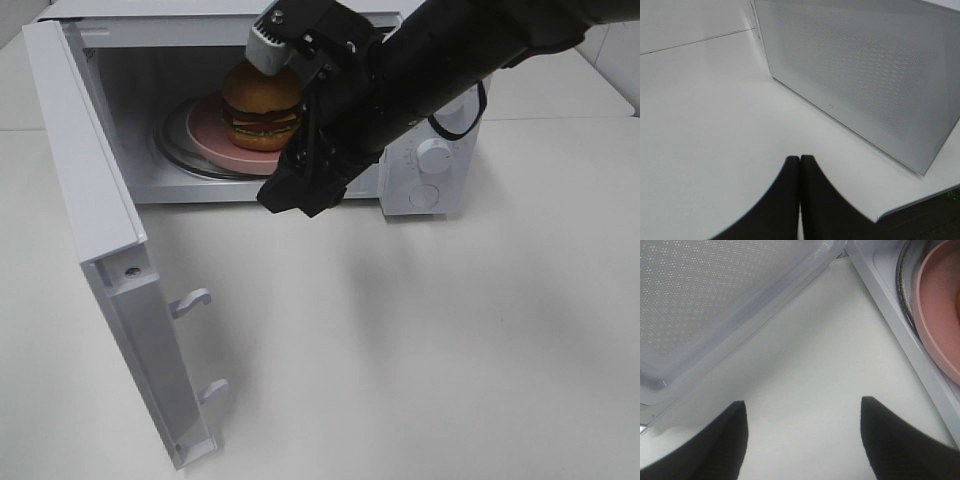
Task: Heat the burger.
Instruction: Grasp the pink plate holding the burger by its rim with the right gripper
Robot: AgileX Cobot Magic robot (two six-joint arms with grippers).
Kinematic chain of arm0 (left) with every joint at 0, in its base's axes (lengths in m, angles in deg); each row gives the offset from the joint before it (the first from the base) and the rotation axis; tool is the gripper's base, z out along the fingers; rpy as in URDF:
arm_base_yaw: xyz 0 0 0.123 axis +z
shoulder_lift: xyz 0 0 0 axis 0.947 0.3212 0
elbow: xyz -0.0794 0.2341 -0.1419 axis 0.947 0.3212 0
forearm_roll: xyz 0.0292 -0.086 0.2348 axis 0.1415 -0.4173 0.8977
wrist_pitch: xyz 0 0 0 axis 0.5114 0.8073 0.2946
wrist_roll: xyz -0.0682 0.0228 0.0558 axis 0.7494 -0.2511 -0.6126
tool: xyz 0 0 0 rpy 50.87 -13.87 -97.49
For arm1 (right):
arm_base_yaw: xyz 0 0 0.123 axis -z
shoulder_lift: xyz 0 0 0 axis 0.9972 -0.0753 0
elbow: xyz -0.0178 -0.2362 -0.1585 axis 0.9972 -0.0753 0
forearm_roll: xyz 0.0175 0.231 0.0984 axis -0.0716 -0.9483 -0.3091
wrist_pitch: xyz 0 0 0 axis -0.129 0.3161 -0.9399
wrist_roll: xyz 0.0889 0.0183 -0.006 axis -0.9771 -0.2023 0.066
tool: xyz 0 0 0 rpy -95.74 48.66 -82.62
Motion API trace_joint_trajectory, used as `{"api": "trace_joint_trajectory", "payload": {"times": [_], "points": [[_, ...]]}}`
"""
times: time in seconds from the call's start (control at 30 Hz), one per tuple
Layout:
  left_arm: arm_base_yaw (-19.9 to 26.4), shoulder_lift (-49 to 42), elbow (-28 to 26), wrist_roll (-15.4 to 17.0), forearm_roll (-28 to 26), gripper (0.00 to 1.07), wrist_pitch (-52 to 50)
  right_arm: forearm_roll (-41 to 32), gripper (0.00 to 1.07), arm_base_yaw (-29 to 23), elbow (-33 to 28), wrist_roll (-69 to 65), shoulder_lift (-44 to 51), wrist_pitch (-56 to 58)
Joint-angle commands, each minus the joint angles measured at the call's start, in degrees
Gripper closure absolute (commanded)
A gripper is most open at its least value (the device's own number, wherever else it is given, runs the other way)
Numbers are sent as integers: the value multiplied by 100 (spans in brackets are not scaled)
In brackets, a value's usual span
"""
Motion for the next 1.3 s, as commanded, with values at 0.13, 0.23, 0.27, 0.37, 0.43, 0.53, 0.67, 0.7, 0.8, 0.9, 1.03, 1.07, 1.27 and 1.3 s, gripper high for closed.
{"api": "trace_joint_trajectory", "payload": {"times": [0.13,0.23,0.27,0.37,0.43,0.53,0.67,0.7,0.8,0.9,1.03,1.07,1.27,1.3], "points": [[29,-115,17,17,-34,106,-86,1295,45,-510,521,-29,-458,-372],[29,-115,17,17,-34,106,-86,1937,45,-653,728,-281,-665,-498],[29,-115,17,17,-34,106,-86,2166,45,-693,791,-355,-739,-504],[29,-115,17,17,-34,106,-86,2595,45,-773,957,-539,-865,-516],[29,-115,17,17,-34,106,-86,3329,45,-882,1192,-842,-1077,-516],[29,-115,17,17,-34,106,-86,4171,45,-974,1461,-1301,-1346,-516],[29,-115,17,17,-34,106,-86,4481,45,-974,1639,-1650,-1501,-521],[29,-115,17,17,-34,106,-86,4555,45,-974,1690,-1719,-1536,-521],[29,-115,17,17,-34,106,-86,4887,45,-1014,1782,-1879,-1656,-550],[29,-115,17,17,-34,106,-86,5122,45,-1043,1862,-2011,-1753,-573],[29,-115,17,17,-34,106,-86,5317,45,-1043,1960,-2280,-1862,-722],[29,-115,17,17,-34,106,-86,5529,45,-1043,2023,-2481,-1914,-745],[29,-115,17,17,-34,106,-86,5775,45,-1043,2177,-2865,-2051,-756],[29,-115,17,17,-34,106,-86,5833,45,-1043,2189,-2876,-2086,-762]]}}
